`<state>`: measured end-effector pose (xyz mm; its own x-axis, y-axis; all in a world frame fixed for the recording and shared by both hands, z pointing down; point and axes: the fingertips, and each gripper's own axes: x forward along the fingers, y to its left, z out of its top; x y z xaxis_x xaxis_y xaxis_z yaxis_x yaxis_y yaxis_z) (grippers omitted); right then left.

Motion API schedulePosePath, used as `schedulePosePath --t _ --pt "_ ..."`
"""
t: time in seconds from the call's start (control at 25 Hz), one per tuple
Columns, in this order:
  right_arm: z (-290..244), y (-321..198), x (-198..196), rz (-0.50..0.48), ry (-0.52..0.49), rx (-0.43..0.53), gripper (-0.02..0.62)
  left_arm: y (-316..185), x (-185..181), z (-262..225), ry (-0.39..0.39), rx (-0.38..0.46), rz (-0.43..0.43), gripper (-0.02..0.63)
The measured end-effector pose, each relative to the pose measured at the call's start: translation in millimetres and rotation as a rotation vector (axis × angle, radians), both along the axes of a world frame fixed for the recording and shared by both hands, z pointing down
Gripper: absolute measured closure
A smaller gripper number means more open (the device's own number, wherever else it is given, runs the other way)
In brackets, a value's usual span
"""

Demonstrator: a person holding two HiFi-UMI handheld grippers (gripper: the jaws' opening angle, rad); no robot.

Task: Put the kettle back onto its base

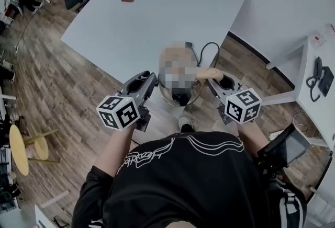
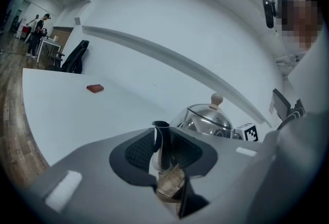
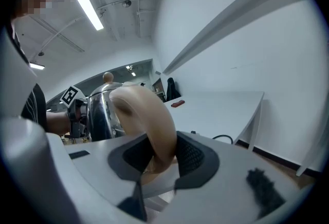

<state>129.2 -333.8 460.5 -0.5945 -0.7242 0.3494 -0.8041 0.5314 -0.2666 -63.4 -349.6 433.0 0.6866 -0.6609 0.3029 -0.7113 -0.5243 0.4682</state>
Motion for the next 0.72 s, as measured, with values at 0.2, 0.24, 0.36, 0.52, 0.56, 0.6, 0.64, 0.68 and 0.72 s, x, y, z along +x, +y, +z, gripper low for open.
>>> schedulePosePath --t 0.2,0.24,0.36,0.52,0.56,0.6,0.64,0.68,0.72 --pt "13.4 -45.0 4.1 -0.044 0.035 -0.009 0.471 -41.7 6.4 10.2 -0.026 0.013 -0.009 0.509" --pt "15.6 -53.1 3.8 -0.055 0.046 -0.009 0.471 -49.0 7.0 10.9 -0.039 0.025 -0.009 0.509" --pt "22.4 -73.2 2.7 -0.087 0.079 -0.009 0.471 -67.6 8.8 13.6 -0.067 0.048 -0.010 0.509" --pt "35.9 -93.8 -0.4 -0.111 0.107 -0.025 0.471 -89.1 9.0 21.1 -0.097 0.055 -0.011 0.509" --pt "39.2 -98.3 -2.0 -0.116 0.114 -0.029 0.471 -93.8 8.1 22.9 -0.104 0.057 -0.011 0.511" --pt "42.5 -102.2 -3.8 -0.121 0.122 -0.033 0.471 -97.9 7.0 25.0 -0.110 0.058 -0.011 0.509" --pt "45.8 -105.8 -5.6 -0.125 0.130 -0.037 0.471 -101.5 5.7 27.6 -0.115 0.059 -0.012 0.511" --pt "49.0 -109.2 -7.5 -0.129 0.138 -0.041 0.471 -104.6 4.1 30.5 -0.116 0.057 -0.015 0.511" --pt "52.2 -112.4 -9.4 -0.132 0.144 -0.045 0.471 -107.3 2.3 33.5 -0.113 0.055 -0.020 0.511"
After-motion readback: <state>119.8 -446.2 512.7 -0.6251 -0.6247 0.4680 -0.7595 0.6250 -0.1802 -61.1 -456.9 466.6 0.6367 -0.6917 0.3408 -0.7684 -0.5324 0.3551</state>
